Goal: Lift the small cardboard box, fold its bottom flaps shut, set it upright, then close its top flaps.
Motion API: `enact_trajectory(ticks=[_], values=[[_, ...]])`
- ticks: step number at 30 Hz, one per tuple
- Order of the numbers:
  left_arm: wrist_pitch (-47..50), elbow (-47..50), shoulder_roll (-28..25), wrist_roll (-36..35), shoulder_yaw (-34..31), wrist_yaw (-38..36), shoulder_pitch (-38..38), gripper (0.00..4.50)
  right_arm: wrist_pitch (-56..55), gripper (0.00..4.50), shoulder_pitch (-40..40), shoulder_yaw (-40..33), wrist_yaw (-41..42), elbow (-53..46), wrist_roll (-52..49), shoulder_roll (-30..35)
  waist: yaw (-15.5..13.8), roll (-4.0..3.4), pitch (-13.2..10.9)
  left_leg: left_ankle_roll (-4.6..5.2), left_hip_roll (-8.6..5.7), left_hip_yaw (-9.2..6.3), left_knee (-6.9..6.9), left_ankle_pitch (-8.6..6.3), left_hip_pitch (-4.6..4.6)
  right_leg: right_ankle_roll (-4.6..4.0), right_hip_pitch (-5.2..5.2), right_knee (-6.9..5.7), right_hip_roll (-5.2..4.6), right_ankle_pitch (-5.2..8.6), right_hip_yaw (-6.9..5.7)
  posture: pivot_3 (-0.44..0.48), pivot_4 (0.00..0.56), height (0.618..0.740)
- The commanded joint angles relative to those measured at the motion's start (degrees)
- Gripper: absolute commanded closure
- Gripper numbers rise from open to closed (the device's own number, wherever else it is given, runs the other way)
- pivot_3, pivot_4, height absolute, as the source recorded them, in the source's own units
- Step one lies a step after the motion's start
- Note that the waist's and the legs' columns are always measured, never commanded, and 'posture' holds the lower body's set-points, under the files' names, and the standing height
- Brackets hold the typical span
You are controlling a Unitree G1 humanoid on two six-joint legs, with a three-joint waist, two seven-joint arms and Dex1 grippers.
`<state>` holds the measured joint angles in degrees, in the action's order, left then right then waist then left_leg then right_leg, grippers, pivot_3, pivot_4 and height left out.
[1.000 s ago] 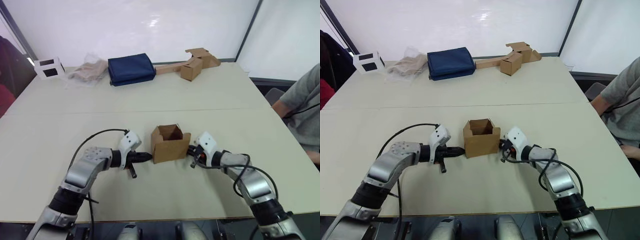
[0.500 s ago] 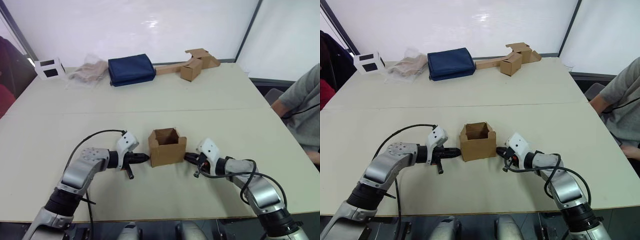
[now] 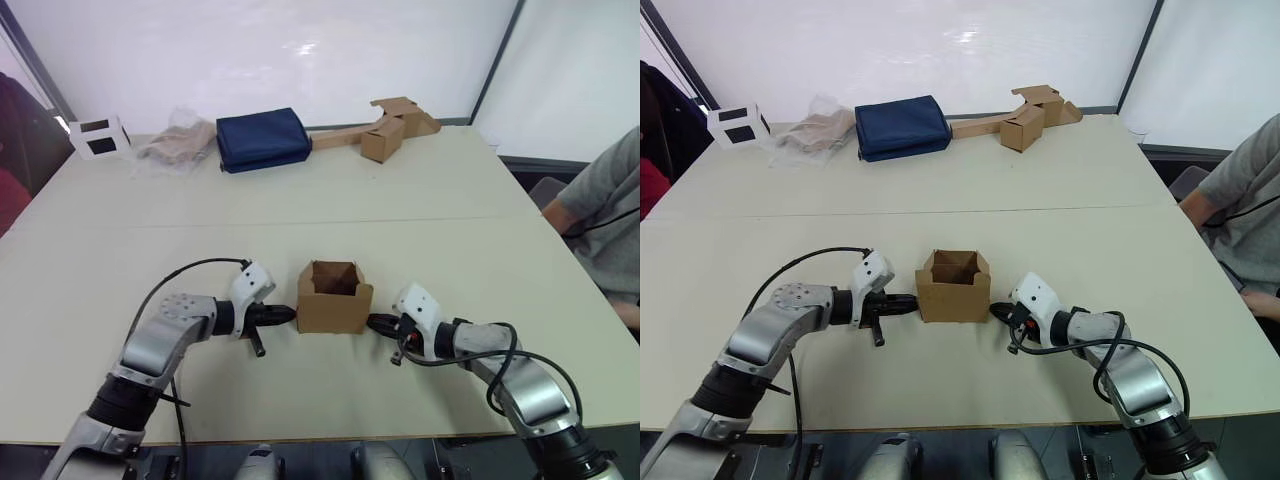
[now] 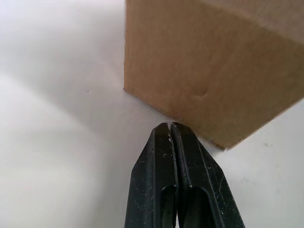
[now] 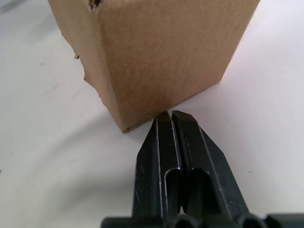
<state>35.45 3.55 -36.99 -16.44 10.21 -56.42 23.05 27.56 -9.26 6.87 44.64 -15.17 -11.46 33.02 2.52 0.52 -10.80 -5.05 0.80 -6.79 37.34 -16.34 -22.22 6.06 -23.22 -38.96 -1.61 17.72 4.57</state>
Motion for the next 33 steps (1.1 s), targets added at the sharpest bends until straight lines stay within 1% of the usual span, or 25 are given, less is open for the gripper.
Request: enact_trajectory(ticks=[1, 4, 6, 10, 14, 18, 22, 26, 33], values=[[-1.3, -1.5, -7.0, -0.3, -4.6, -4.6, 3.5, 4.45, 2.2, 4.5, 0.1, -9.8, -1.3, -2.6, -5.5, 0.9, 0.0, -0.01, 0.0, 0.0, 0.0, 0.0, -0.02, 0.0, 0.01, 0.0, -0.01, 0.0, 0.01, 0.0, 0.01, 0.0, 0.15, 0.74], [2.7, -1.0, -8.6, -5.7, -7.5, -7.8, 7.0, 4.45, 4.8, 4.5, -1.0, -15.1, 1.3, -3.5, -11.6, 1.9, -0.2, -0.01, 0.0, 0.0, 0.0, 0.01, -0.02, 0.0, 0.0, -0.01, 0.02, 0.03, 0.0, 0.0, 0.0, 0.0, 0.15, 0.74], [5.8, -0.3, -8.2, -9.2, -8.8, -9.4, 9.8, 4.45, 6.0, 4.5, -3.3, -17.1, 2.6, -2.9, -14.8, 2.5, -0.3, 0.0, 0.0, 0.0, -0.01, -0.01, 0.0, 0.0, -0.05, 0.0, 0.05, 0.09, -0.03, 0.01, -0.05, 0.0, 0.15, 0.74], [8.9, -0.8, -6.3, -12.8, -9.1, -10.2, 14.8, 4.45, 8.4, 4.5, -9.6, -17.0, 4.3, -1.7, -19.3, 2.2, 0.2, 0.0, 0.0, 0.01, 0.0, 0.0, 0.0, 0.0, -0.02, 0.01, 0.08, 0.08, 0.0, 0.0, -0.04, 0.0, 0.15, 0.74], [7.1, -2.1, -4.6, -11.6, -7.0, -10.3, 16.5, 4.45, 8.2, 4.5, -14.1, -12.6, 5.2, 0.5, -18.5, 1.4, 0.4, -0.01, 0.0, 0.01, 0.02, 0.0, -0.03, -0.01, 0.0, 0.0, 0.04, 0.08, 0.03, 0.0, -0.03, 0.0, 0.15, 0.74], [6.2, -3.0, -2.9, -10.9, -5.4, -10.0, 17.0, 4.45, 6.6, 4.5, -16.3, -8.3, 7.1, 2.7, -16.9, 1.4, 0.2, -0.01, 0.0, 0.01, 0.02, 0.0, -0.02, 0.0, -0.02, 0.0, 0.02, 0.08, 0.02, 0.0, -0.03, 0.0, 0.15, 0.74], [3.7, -3.1, -0.5, -9.2, -2.4, -10.2, 16.2, 4.45, 4.2, 4.5, -18.1, -5.0, 8.8, 6.3, -14.6, 1.6, -0.1, 0.0, 0.0, 0.0, 0.0, 0.0, 0.02, 0.0, -0.05, 0.0, 0.03, 0.08, -0.02, 0.0, -0.03, 0.0, 0.15, 0.74], [2.2, -4.1, 0.8, -8.2, -1.4, -10.1, 15.9, 4.45, 3.7, 4.5, -19.0, -3.8, 9.4, 7.7, -14.3, 1.0, 0.1, 0.0, 0.0, 0.0, 0.0, 0.0, 0.02, 0.0, -0.06, 0.0, 0.01, 0.09, -0.01, 0.0, -0.03, 0.0, 0.15, 0.74], [-1.9, -6.6, 1.1, -5.1, 0.9, -10.8, 15.1, 4.45, 4.1, 4.5, -18.9, -2.1, 10.9, 7.4, -14.2, 0.9, 0.1, -0.01, 0.0, 0.0, 0.01, 0.0, 0.01, 0.0, -0.06, 0.0, -0.02, 0.07, 0.0, 0.0, -0.02, 0.0, 0.15, 0.74]])
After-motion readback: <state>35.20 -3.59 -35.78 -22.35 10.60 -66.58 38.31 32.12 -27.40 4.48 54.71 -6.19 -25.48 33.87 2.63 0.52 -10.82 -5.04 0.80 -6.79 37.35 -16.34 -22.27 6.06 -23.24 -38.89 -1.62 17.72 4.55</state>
